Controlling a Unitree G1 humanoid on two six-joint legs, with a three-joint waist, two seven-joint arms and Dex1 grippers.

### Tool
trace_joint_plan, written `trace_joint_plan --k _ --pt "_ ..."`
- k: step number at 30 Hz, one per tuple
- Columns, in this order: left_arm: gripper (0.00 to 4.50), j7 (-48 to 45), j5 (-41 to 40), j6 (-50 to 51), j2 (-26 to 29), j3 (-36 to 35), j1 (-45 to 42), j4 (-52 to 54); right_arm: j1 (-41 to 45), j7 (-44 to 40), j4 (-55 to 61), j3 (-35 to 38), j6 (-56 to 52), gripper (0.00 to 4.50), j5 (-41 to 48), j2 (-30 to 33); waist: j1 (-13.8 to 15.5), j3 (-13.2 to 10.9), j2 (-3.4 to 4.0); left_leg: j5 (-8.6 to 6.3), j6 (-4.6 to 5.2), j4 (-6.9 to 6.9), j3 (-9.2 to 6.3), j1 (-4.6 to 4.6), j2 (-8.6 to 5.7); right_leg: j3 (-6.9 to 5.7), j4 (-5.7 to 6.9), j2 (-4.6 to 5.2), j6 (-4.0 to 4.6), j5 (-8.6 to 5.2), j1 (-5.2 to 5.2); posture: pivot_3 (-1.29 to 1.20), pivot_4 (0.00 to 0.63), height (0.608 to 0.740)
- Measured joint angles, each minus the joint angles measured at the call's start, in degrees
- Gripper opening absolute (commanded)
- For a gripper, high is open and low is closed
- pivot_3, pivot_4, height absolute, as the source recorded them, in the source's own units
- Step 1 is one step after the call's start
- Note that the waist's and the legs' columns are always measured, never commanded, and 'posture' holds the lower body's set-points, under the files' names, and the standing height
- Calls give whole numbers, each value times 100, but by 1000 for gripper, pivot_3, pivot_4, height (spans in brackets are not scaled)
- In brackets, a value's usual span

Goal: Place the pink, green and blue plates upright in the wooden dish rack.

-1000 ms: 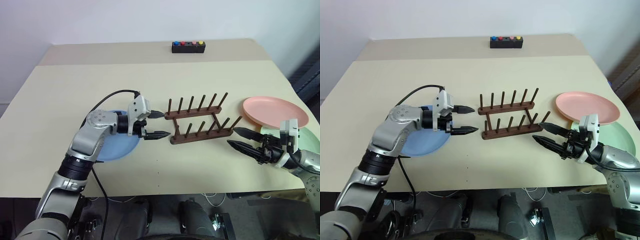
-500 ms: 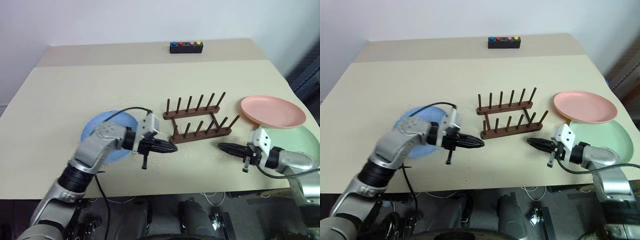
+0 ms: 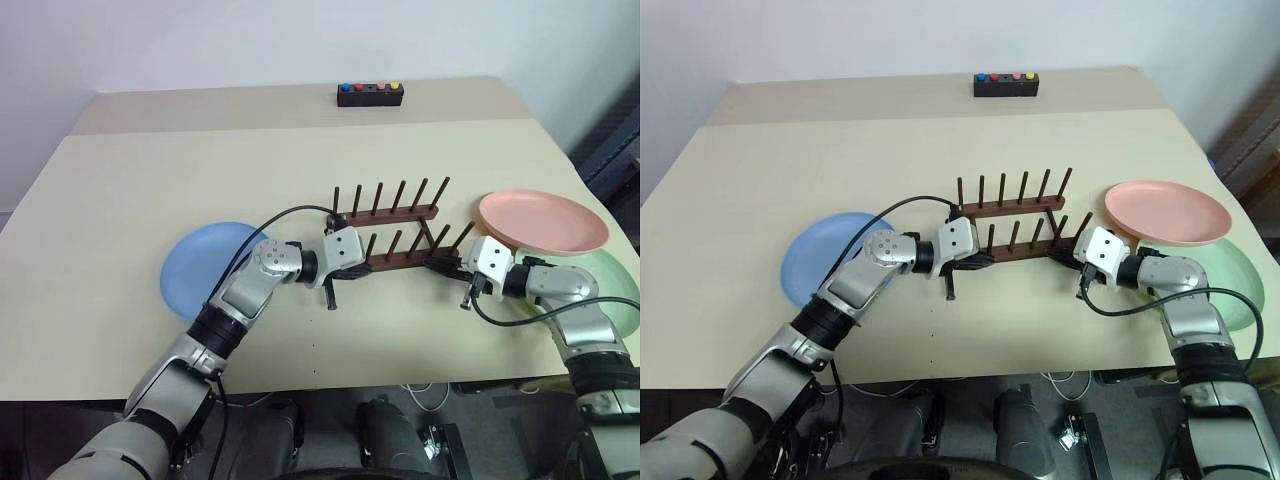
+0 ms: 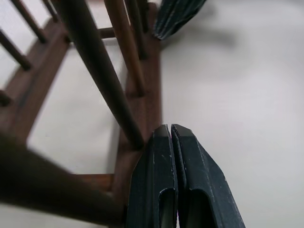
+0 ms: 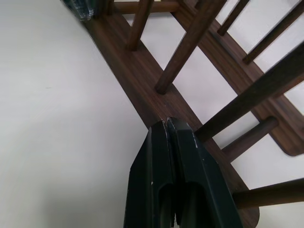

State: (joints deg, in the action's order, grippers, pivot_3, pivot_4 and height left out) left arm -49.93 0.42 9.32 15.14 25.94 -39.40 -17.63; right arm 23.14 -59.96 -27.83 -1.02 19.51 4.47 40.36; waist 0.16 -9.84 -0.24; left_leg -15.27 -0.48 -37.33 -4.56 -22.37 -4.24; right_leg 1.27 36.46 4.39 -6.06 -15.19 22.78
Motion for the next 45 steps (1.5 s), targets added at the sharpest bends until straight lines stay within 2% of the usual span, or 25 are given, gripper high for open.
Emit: trace_joint_plan --k 8,14,19,30,40,43,45 --pt "48 283 295 -696 180 -220 -415 -942 1302 439 -1754 -464 994 0 -677 -391 -102 1 -2 6 -11 0 0 3 0 1 9 -2 0 0 2 0 150 740" --pt "48 427 424 -992 276 -469 -565 -1744 1883 963 -2706 -605 1431 0 -1054 -623 -106 2 -3 8 -13 -1 0 2 -1 2 17 -1 0 0 7 0 150 740" --pt "48 448 466 -1108 173 -513 -575 -1853 2286 1390 -3253 -789 1632 0 -1391 -685 -100 2 -2 8 -14 -2 2 2 -2 3 25 0 0 0 11 0 150 740" --pt "48 859 691 -1455 77 -671 -868 -2531 2510 1801 -3634 -880 1840 0 -1618 -887 -120 2 -3 10 -17 -1 11 1 -2 7 53 1 -1 -1 31 0 150 740" --pt "48 891 700 -1616 42 -713 -875 -2667 2643 2049 -3829 -878 1791 0 -1715 -968 -123 2 -3 11 -18 -2 14 0 -2 10 58 1 -1 -1 34 0 150 740" --pt "48 846 667 -1576 30 -735 -869 -2649 2647 1992 -3824 -801 1709 0 -1626 -1026 -125 2 -3 11 -19 -2 14 0 -2 11 59 1 -1 -1 35 0 150 740" --pt "48 617 490 -1352 22 -877 -788 -2423 2631 1661 -3753 -686 1559 0 -1402 -1046 -130 1 -2 11 -19 -1 15 -6 -2 11 60 1 -2 -1 42 0 150 740"
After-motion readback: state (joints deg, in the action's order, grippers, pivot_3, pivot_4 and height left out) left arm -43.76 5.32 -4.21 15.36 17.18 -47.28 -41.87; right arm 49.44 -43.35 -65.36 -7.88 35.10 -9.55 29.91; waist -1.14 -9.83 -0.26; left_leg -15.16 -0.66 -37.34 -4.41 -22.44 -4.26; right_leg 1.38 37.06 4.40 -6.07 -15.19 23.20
